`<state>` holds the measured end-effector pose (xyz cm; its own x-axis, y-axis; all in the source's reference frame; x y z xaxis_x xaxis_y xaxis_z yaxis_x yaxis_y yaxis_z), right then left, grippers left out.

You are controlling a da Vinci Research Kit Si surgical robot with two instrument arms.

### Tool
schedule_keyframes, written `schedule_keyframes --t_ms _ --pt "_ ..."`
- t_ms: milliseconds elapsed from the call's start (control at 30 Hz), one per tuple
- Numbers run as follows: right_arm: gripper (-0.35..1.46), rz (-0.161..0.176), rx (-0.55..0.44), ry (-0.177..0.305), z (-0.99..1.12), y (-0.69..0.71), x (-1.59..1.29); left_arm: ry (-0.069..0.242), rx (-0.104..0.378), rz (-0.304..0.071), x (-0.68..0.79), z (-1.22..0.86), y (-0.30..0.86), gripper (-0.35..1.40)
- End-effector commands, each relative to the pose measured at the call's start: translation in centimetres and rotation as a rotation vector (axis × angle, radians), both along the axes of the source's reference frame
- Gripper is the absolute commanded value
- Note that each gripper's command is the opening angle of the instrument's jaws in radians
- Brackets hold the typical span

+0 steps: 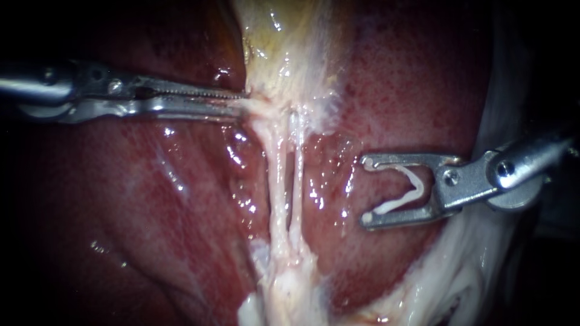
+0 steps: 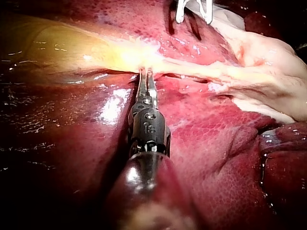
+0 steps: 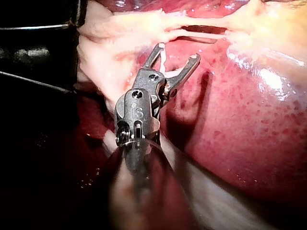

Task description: Grabbing gallbladder

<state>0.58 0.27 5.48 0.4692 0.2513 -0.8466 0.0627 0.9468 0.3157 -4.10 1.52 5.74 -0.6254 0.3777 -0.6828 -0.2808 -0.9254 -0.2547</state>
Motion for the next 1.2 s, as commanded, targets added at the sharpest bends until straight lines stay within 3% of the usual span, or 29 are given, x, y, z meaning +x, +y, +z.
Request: schedule_keyframes --t_ms 33,67,200,433,633,867,1200 --pt "0.48 0.0 0.0 0.0 0.0 0.0 0.0 0.007 0.0 0.004 0.01 0.03 0.0 -0.28" --pt "0.48 0.0 0.0 0.0 0.0 0.0 0.0 0.012 0.005 0.004 0.02 0.05 -0.01 -0.35" --pt "0.48 0.0 0.0 0.0 0.0 0.0 0.01 0.028 0.032 0.003 0.07 0.04 -0.04 -0.35" --pt "0.48 0.0 0.0 0.0 0.0 0.0 0.01 0.036 0.103 -0.015 0.14 -0.28 -0.04 -0.35" --pt "0.48 0.0 0.0 0.0 0.0 0.0 0.01 0.028 0.125 -0.005 0.28 -0.62 0.15 -0.35" --pt "0.48 0.0 0.0 0.0 0.0 0.0 0.01 0.024 0.108 -0.041 0.56 -0.88 0.41 -0.35" --pt "0.48 0.0 0.0 0.0 0.0 0.0 0.0 0.024 0.106 -0.045 0.61 -0.91 0.43 -0.35"
